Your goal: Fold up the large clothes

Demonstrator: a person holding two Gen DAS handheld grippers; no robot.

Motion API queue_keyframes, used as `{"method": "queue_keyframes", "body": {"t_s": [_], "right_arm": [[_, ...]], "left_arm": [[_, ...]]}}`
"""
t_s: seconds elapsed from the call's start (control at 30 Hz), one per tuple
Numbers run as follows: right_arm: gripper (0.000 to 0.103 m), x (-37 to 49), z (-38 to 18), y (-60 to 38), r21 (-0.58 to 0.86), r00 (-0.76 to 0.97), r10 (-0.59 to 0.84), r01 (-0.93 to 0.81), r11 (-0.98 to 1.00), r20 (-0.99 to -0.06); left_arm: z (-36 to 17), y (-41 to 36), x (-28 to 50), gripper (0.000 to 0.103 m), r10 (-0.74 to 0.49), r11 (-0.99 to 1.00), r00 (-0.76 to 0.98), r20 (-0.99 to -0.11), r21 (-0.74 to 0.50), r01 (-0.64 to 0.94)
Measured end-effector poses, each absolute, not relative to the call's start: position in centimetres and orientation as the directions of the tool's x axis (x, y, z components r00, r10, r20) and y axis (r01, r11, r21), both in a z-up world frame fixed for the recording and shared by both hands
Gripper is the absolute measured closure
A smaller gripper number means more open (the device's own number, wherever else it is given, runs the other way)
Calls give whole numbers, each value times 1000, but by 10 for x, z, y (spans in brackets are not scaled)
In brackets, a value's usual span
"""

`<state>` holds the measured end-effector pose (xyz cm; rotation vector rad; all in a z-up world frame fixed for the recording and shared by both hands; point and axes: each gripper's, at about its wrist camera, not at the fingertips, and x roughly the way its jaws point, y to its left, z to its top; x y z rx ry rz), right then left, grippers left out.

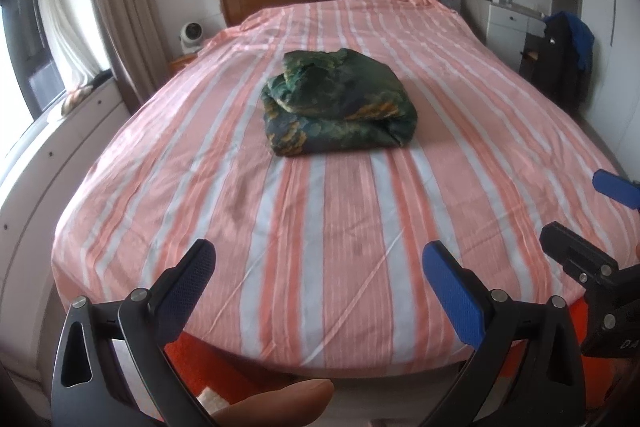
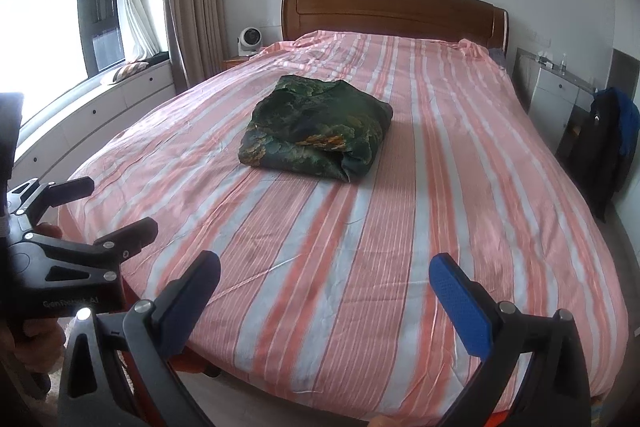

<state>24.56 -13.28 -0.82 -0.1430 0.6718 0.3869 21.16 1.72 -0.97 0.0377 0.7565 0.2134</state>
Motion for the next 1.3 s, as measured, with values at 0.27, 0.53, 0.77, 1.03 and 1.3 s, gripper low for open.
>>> {"method": "queue_keyframes", "body": {"t_s": [0.27, 0.53, 0.77, 1.03, 1.3], "right_arm": [[0, 244, -4, -128, 22, 695, 328, -410, 912, -640], [0, 240, 4, -127, 22, 691, 327, -411, 911, -645], [0, 236, 1, -120, -1, 693, 301, -399, 917, -655], [0, 231, -3, -118, -1, 689, 308, -409, 913, -656], [0, 232, -4, -123, -5, 696, 291, -390, 921, -657]], "left_arm": [[-7, 16, 212, 0, 228, 973, 709, -668, 136, -185], [-1, 16, 210, 0, 215, 976, 715, -665, 130, -173], [-6, 24, 214, 0, 191, 980, 702, -686, 87, -181], [-1, 17, 213, 0, 187, 981, 714, -675, 94, -168], [-5, 18, 216, 0, 188, 980, 704, -685, 90, -175]]}}
